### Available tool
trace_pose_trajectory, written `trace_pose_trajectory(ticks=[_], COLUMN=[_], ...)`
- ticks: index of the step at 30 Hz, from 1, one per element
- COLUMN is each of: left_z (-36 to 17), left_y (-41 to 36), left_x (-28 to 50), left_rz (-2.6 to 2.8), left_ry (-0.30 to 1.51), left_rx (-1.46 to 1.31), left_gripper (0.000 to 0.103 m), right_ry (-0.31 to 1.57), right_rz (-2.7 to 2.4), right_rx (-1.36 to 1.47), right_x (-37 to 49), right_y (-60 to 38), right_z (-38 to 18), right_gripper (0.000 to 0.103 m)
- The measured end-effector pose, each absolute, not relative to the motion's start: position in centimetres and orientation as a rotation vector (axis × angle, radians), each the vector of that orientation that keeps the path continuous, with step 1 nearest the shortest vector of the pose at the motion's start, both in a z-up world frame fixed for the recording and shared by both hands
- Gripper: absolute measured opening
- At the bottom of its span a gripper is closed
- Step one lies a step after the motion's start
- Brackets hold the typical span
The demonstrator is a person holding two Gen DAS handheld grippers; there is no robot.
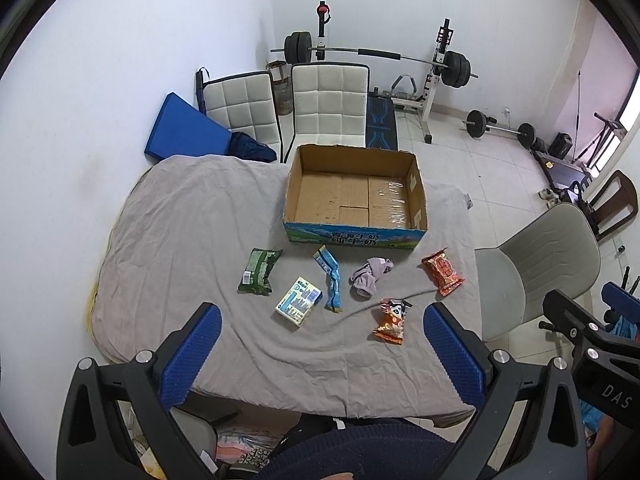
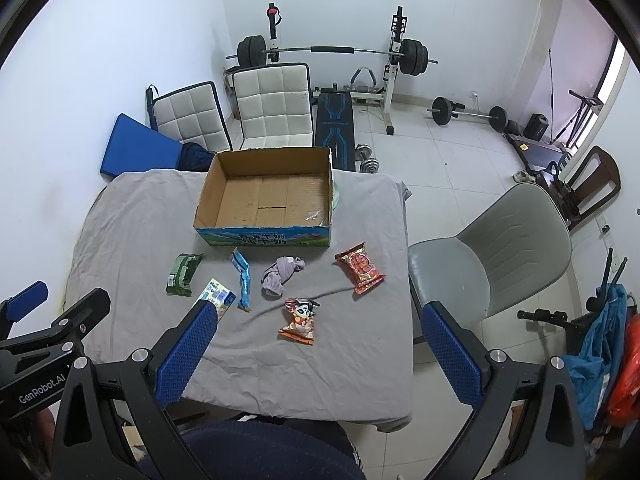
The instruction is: Organize soft objects
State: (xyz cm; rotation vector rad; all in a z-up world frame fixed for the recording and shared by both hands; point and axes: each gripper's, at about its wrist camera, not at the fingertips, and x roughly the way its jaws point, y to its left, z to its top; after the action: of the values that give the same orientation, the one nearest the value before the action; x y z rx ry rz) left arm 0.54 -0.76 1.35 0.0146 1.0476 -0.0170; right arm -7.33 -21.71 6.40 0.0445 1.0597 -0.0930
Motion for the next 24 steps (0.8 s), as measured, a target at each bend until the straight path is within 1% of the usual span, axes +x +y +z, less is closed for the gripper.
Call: trace_pose_trajectory(ticks=[18,24], left_z=[1.6,1.4], left_y=[-1.1,-1.1], left_x=[0.7,1.4], left_rz=[-0.017,-0.007], left_ry=[1.052,1.051], left_rx=[0.011,0.004], left_gripper=[0.103,0.103], right_ry=[1.068,1.083], right_rz=[-0.084,-0.086], right_rx=[0.044,0.064], right_x=[-7.0,-6.4], right_y=[-21.8,-22.5], right_z=[6.3,5.4], right_gripper=[0.103,0.103])
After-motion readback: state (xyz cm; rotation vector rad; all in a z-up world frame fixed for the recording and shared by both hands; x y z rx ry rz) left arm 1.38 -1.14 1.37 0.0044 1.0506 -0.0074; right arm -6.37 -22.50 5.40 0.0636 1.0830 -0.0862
